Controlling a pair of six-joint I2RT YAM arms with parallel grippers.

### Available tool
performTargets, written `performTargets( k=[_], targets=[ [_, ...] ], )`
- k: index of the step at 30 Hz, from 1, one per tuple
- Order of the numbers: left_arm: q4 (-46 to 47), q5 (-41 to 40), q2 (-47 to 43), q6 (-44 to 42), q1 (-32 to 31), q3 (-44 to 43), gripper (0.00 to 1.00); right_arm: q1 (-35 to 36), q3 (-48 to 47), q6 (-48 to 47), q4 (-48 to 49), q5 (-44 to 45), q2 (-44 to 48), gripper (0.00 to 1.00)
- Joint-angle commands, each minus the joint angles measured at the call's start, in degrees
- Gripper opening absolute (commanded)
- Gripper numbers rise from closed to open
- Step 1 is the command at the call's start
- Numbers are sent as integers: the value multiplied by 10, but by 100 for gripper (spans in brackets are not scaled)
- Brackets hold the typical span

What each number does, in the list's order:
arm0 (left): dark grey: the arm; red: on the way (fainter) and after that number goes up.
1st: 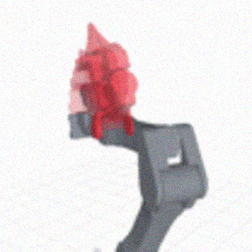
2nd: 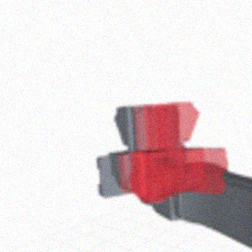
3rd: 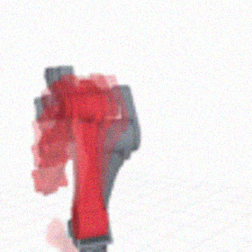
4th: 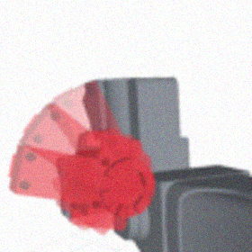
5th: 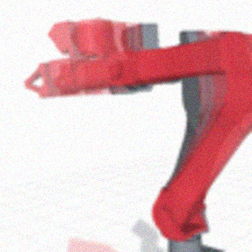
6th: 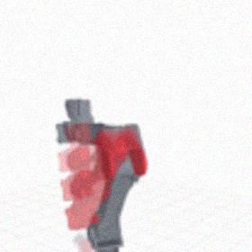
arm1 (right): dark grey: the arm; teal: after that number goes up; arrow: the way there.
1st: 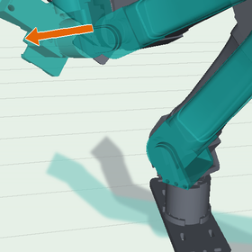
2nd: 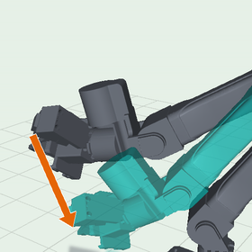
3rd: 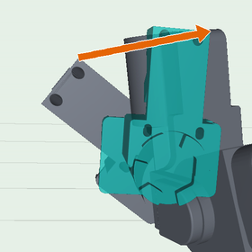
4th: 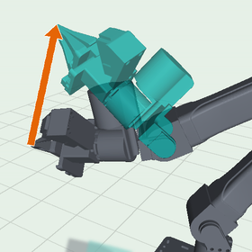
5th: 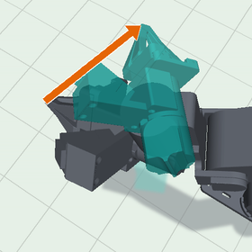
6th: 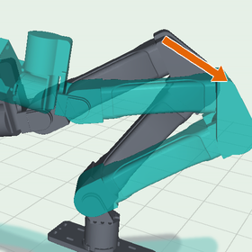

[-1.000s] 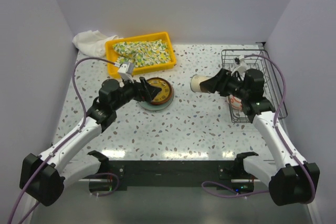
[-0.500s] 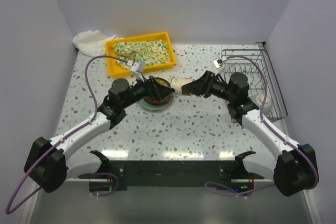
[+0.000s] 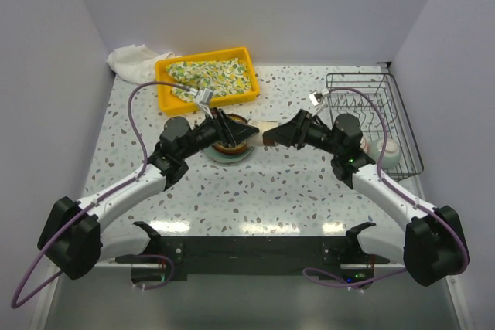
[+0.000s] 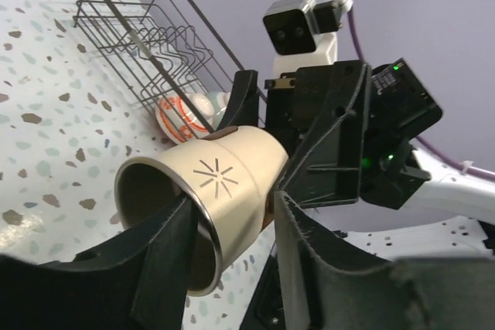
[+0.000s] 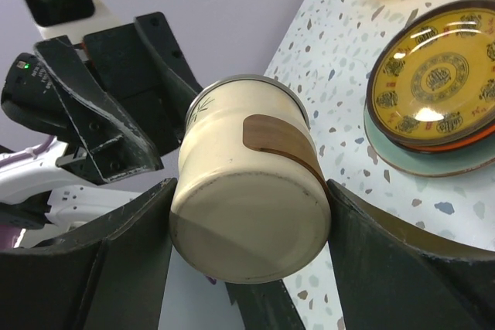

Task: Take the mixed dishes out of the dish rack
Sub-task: Place the cup at the center of the board.

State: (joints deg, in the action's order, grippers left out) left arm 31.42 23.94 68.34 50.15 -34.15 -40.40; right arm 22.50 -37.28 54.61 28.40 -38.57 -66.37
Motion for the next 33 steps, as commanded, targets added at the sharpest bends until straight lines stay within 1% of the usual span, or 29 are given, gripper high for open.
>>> performTargets(
  k=[1, 2, 4, 5, 9, 10, 12, 13, 15, 16, 17, 19, 20, 23, 24, 27, 33],
  targets=[
    [87, 18, -15, 37, -2, 22, 41, 3, 17, 16, 59, -1, -3, 24],
    [91, 20, -17, 41, -2, 24, 37, 3, 20, 22, 65, -2, -3, 24],
    [98, 24, -21, 45, -2, 30, 33, 3, 33, 30, 85, -4, -10, 24],
    [99, 27, -22, 47, -2, 30, 28, 3, 36, 37, 90, -5, -11, 24],
    [115, 35, -27, 60, -2, 37, 18, 3, 48, 42, 103, -7, -21, 27],
    [119, 37, -28, 65, -2, 40, 17, 3, 49, 42, 105, -7, -23, 29],
    [125, 38, -32, 69, -2, 43, 10, 3, 55, 39, 105, -5, -27, 33],
    [127, 40, -35, 72, -2, 45, 8, 3, 57, 37, 103, -5, -29, 38],
    [124, 37, -42, 70, -2, 46, 0, 3, 63, 34, 103, -2, -32, 46],
    [121, 33, -43, 66, -2, 47, 0, 3, 65, 33, 102, -2, -34, 51],
    [117, 30, -46, 64, -2, 48, 0, 3, 67, 29, 99, -1, -33, 58],
    [106, 24, -54, 55, -1, 48, 0, 3, 68, 22, 90, 2, -32, 64],
    [102, 21, -58, 50, -1, 48, 0, 3, 67, 14, 82, 3, -32, 71],
    [95, 15, -65, 40, 0, 48, 0, 3, 65, -1, 63, 5, -30, 82],
    [95, 15, -65, 38, 1, 49, 0, 3, 63, -6, 58, 6, -30, 87],
    [97, 18, -67, 39, 8, 48, 0, 3, 62, -16, 45, 11, -26, 96],
    [76, 18, -67, 32, 31, 46, 0, 3, 56, -29, 28, 11, -27, 98]
  ],
)
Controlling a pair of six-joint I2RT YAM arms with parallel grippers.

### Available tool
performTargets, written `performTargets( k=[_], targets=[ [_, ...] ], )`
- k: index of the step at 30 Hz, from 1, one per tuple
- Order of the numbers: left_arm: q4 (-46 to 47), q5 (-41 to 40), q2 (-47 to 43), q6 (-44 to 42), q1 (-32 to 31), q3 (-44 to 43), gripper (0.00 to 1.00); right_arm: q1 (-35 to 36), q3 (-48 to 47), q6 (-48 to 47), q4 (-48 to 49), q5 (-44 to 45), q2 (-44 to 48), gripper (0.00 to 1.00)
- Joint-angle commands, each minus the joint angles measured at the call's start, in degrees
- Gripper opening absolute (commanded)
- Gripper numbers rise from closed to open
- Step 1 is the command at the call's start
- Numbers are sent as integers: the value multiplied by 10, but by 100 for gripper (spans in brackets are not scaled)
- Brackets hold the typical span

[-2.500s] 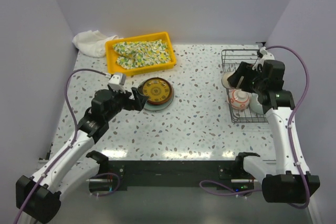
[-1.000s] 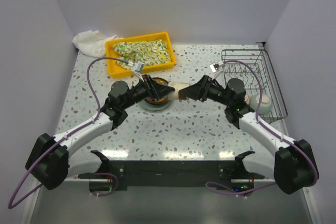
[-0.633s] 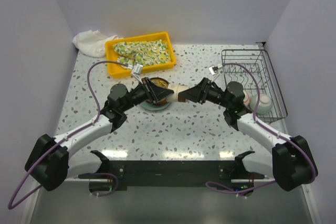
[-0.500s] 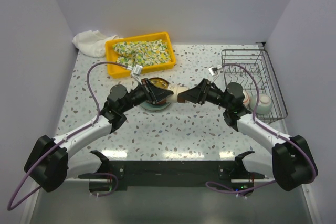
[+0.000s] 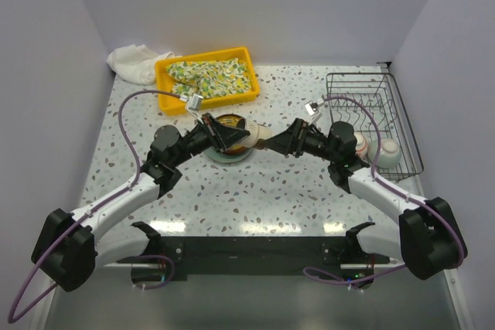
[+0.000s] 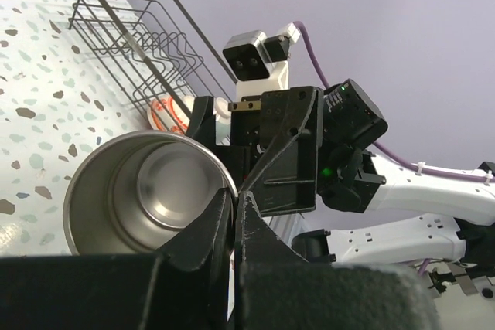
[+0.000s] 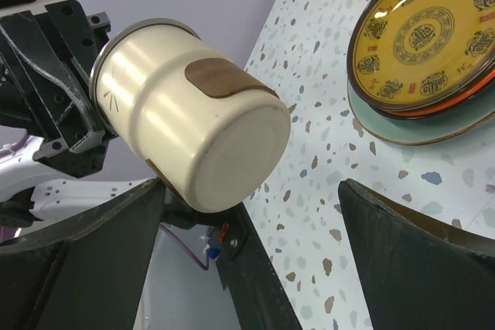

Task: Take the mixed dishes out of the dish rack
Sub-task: Place the cup at the center of the board.

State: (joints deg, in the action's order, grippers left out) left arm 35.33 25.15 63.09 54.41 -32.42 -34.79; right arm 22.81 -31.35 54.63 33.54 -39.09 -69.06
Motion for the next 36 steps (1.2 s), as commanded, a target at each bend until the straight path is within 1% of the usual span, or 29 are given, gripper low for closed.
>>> performTargets(
  k=[1, 2, 3, 5, 6, 7, 8, 9, 10, 11, 12, 14, 15, 16, 18, 19, 22, 24, 30, 34, 36],
  targets=[
    [29, 7, -15, -22, 17, -12, 0, 0, -4, -35, -30, 16, 1, 98],
    [16, 3, -15, -31, 21, -17, 0, -1, -8, -38, -36, 16, 2, 98],
    [-19, 0, -17, -41, 29, -28, 0, 0, -11, -43, -42, 17, 5, 98],
    [-70, -29, -21, -91, 37, -44, 0, 0, -24, -63, -72, 22, 9, 98],
    [-127, -42, -23, -112, 44, -64, 0, 0, -30, -74, -87, 23, 15, 98],
    [-156, -74, -25, -154, 47, -76, 0, 0, -36, -99, -121, 29, 18, 98],
    [-186, -93, -26, -176, 51, -86, 0, 0, -48, -112, -138, 31, 23, 98],
    [-242, -112, -26, -197, 57, -109, 0, 0, -55, -124, -156, 36, 30, 98],
    [-267, -149, -25, -231, 61, -119, 0, 0, -62, -151, -194, 45, 34, 98],
    [-290, -167, -22, -247, 66, -128, 0, -1, -77, -166, -212, 50, 38, 98],
    [-332, -183, -19, -261, 75, -143, 0, -1, -84, -180, -231, 56, 41, 98],
    [-379, -239, -6, -294, 84, -160, 0, 0, -104, -217, -283, 74, 53, 98],
    [-420, -255, 1, -304, 90, -178, 0, -1, -109, -228, -298, 81, 56, 98],
    [-442, -305, 11, -320, 94, -189, 0, 0, -115, -246, -325, 87, 62, 98],
    [-499, -342, 40, -336, 103, -221, 0, 0, -133, -264, -355, 105, 67, 98],
    [-515, -381, 50, -349, 105, -231, 0, 0, -139, -282, -381, 112, 70, 98],
    [-560, -438, 91, -377, 120, -263, 0, 0, -161, -318, -429, 133, 73, 98],
    [-567, -454, 120, -392, 140, -275, 0, 0, -171, -332, -445, 146, 75, 98],
    [-586, -450, 210, -407, 201, -321, 0, 0, -187, -364, -486, 164, 73, 98],
    [-594, -447, 273, -417, 225, -351, 0, 0, -190, -378, -498, 167, 72, 98],
    [-594, -451, 291, -424, 237, -365, 0, 0, -191, -384, -502, 170, 71, 98]
  ],
)
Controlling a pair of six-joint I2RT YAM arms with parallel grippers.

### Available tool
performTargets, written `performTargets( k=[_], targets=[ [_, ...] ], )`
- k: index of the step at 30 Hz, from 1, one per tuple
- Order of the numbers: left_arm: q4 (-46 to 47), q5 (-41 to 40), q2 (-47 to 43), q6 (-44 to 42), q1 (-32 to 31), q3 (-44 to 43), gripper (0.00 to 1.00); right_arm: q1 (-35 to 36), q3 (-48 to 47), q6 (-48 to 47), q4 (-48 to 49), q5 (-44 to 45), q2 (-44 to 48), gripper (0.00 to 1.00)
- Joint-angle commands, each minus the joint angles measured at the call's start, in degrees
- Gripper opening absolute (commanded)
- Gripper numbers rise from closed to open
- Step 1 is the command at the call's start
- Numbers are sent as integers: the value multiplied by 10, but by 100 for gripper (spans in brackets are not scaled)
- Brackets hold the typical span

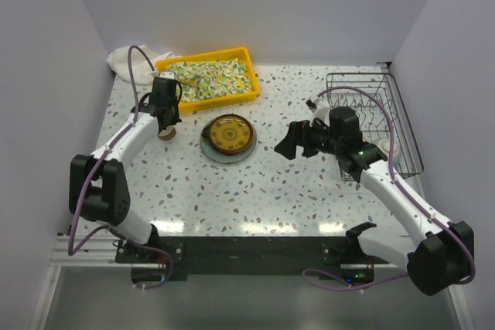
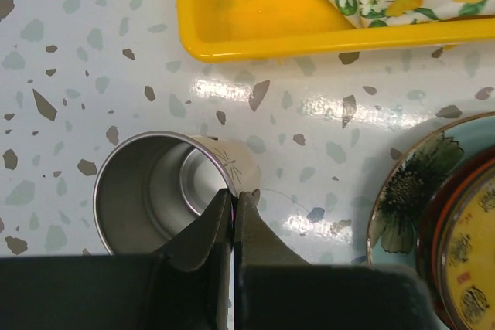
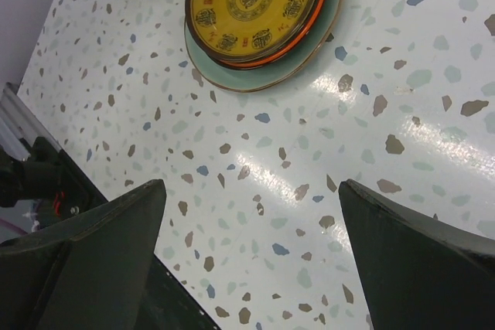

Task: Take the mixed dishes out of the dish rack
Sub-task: Place the cup at the center of the board.

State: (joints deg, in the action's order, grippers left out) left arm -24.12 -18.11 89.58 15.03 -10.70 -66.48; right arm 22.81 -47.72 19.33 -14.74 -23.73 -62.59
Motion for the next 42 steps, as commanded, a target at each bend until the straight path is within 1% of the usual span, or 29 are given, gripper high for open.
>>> performTargets(
  k=[1, 8, 13, 16, 17, 19, 20, 22, 23, 27, 28, 29, 30, 31, 32, 34, 35, 36, 38, 39, 41, 42],
  targets=[
    [1, -23, 44, -32, 24, -52, 0, 0, -27, -32, -23, 18, 6, 98],
    [1, -44, 110, -47, 45, -94, 0, 0, -33, -44, -35, 24, 2, 98],
    [-15, -55, 140, -49, 45, -107, 6, 0, -37, -49, -43, 28, 2, 98],
    [-15, -47, 131, -47, 45, -101, 24, 0, -39, -50, -49, 33, 4, 98],
    [-15, -45, 127, -47, 45, -99, 34, 0, -39, -50, -50, 37, 5, 98],
    [-12, -35, 111, -47, 45, -92, 43, 0, -41, -53, -56, 49, 7, 98],
    [-13, -33, 105, -47, 45, -90, 50, 0, -44, -56, -58, 54, 7, 98],
    [-15, -22, 87, -44, 45, -86, 55, 0, -57, -71, -76, 78, 5, 98],
    [-18, -17, 79, -41, 45, -85, 61, 0, -62, -76, -85, 89, 4, 98],
    [-20, 18, 19, -33, 45, -68, 70, 0, -91, -104, -135, 182, 8, 98],
    [-17, 26, 8, -33, 44, -56, 74, 0, -102, -110, -143, 231, 8, 98],
    [-15, 35, -5, -31, 45, -50, 80, 0, -107, -119, -150, 255, 9, 98],
    [-13, 50, -32, -30, 45, -43, 82, 0, -118, -125, -164, 280, 9, 98],
    [-9, 57, -45, -29, 44, -30, 84, 0, -123, -132, -171, 337, 9, 98],
    [-8, 64, -59, -27, 44, -23, 89, -1, -129, -149, -177, 362, 7, 99],
    [0, 85, -100, -26, 41, -2, 91, 0, -150, -169, -198, 415, -3, 99],
    [4, 91, -115, -28, 39, 6, 95, -1, -156, -187, -208, 459, -9, 99],
    [8, 100, -143, -30, 36, 13, 96, -5, -166, -190, -212, 476, -13, 98],
    [12, 101, -169, -35, 18, 28, 100, -12, -172, -222, -217, 522, -28, 99],
    [13, 104, -192, -38, 10, 32, 100, -24, -176, -227, -222, 534, -32, 98],
    [15, 104, -213, -47, -23, 44, 100, -37, -172, -239, -222, 574, -41, 98],
    [14, 107, -231, -49, -35, 52, 100, -58, -165, -241, -214, 603, -41, 98]
  ],
)
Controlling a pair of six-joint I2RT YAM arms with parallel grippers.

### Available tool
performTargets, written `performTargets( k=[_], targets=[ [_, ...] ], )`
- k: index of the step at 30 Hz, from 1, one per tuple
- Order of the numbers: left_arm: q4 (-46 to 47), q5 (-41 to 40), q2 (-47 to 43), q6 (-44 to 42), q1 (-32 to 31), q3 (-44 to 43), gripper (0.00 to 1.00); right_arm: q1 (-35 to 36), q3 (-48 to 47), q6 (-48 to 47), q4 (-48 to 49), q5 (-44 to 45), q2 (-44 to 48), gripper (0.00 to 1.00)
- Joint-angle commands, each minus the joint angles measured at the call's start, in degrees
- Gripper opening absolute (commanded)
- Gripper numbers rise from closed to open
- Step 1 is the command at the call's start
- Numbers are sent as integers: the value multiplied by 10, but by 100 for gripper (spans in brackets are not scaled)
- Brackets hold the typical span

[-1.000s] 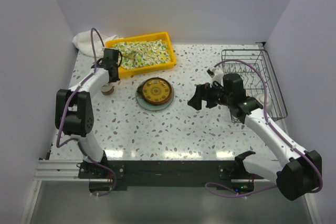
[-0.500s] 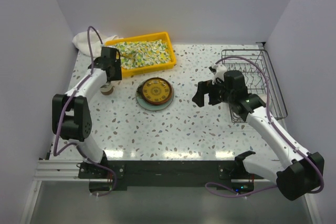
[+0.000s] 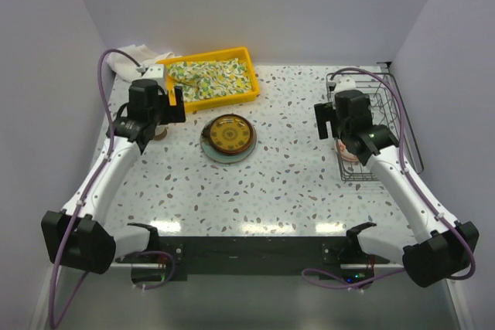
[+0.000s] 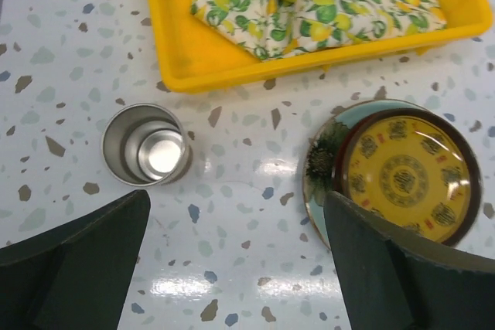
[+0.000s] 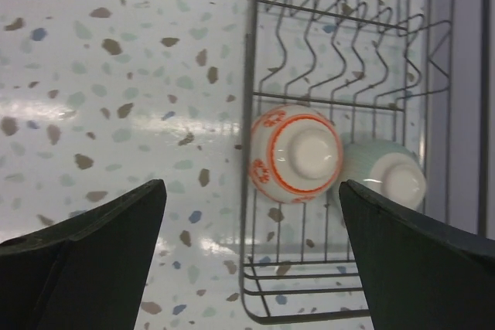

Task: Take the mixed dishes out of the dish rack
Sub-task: Place the cup at the center of the board, then pick up the bowl from the dish rack.

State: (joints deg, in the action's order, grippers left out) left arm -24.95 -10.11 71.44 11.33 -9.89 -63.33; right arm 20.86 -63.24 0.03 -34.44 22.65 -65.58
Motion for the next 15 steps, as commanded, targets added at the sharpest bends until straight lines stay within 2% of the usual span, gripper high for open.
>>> performTargets(
  k=[1, 5, 9, 12, 13, 15],
  targets=[
    [25, 29, -59, -18, -70, 26, 100, -54, -7, -48, -13, 145, -11, 98],
    [50, 64, -126, -25, -122, 70, 100, -120, 7, -42, 2, 171, -17, 97],
    [83, 50, -185, -45, -195, 130, 100, -151, 13, -43, 5, 173, -48, 97],
    [96, 31, -235, -47, -208, 173, 100, -187, -8, -17, -17, 124, -79, 97],
    [95, 26, -245, -36, -208, 182, 100, -200, -18, -5, -26, 61, -84, 96],
    [86, 18, -264, -22, -207, 213, 100, -232, -35, 54, -52, -2, -96, 96]
  ],
)
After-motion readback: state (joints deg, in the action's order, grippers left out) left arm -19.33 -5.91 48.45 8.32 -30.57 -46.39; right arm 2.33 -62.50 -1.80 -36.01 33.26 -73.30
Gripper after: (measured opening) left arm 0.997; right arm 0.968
